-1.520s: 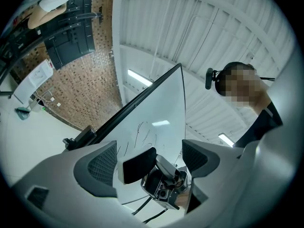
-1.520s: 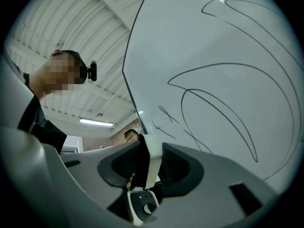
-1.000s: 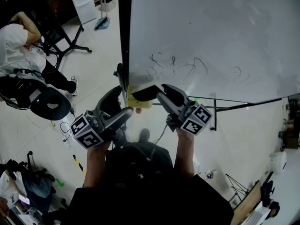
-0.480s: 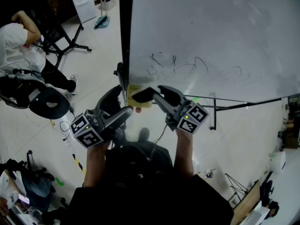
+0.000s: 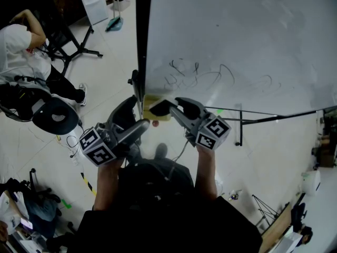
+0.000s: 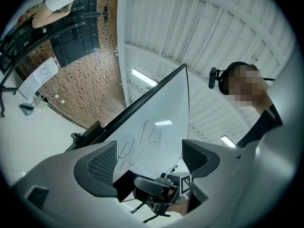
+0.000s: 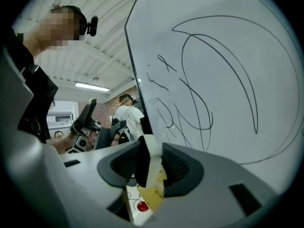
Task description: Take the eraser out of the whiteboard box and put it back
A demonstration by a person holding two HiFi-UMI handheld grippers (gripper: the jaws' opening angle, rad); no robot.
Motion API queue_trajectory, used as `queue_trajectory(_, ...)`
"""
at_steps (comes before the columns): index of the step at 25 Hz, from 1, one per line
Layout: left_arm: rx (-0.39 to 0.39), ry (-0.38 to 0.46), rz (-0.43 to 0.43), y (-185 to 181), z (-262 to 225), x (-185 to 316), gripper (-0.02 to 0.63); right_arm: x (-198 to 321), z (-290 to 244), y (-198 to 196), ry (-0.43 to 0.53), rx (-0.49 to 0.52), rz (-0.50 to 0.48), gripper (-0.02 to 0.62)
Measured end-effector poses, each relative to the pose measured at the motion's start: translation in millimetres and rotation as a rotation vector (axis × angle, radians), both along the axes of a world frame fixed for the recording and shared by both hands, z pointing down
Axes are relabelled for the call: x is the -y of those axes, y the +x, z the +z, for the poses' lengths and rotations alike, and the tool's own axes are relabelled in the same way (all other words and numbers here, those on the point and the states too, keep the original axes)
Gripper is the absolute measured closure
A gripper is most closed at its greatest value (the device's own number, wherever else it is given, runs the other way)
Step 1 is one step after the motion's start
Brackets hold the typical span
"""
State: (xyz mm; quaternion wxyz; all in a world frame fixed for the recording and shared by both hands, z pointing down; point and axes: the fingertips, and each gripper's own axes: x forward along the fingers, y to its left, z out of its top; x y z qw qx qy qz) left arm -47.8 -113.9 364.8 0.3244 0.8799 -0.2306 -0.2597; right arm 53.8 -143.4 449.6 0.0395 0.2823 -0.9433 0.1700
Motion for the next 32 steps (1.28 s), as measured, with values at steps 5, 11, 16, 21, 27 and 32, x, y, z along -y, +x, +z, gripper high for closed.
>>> queue_trajectory(5, 0.002, -0.004, -0.002, 0.1, 1.5, 0.0, 0.179, 0.3, 7.9, -1.7, 0.000, -0.038, -0.005, 0.434)
queue_trajectory(11, 0.003, -0.009, -0.005, -1.2, 2.0, 0.8, 0.179, 0.0, 15.2, -6.9, 0.006, -0.090, -0.019, 0.433)
queue_trajectory(16, 0.004, -0.011, -0.001, -0.7, 2.1, 1.0, 0.179, -0.2, 20.0, -10.5, 0.012, -0.132, -0.026, 0.433)
queue_trajectory(21, 0.005, -0.014, 0.003, 0.6, 2.5, 1.4, 0.179, -0.5, 24.8, -13.1, 0.022, -0.169, -0.037, 0.433)
queue_trajectory(27, 0.006, -0.017, 0.005, 0.7, 3.6, 1.6, 0.179, -1.5, 34.4, -16.8, 0.024, -0.204, -0.050, 0.433)
queue_trajectory(32, 0.004, -0.021, 0.001, 0.0, 5.7, 2.1, 0.179, -2.0, 44.6, -19.7, 0.026, -0.238, -0.064, 0.433)
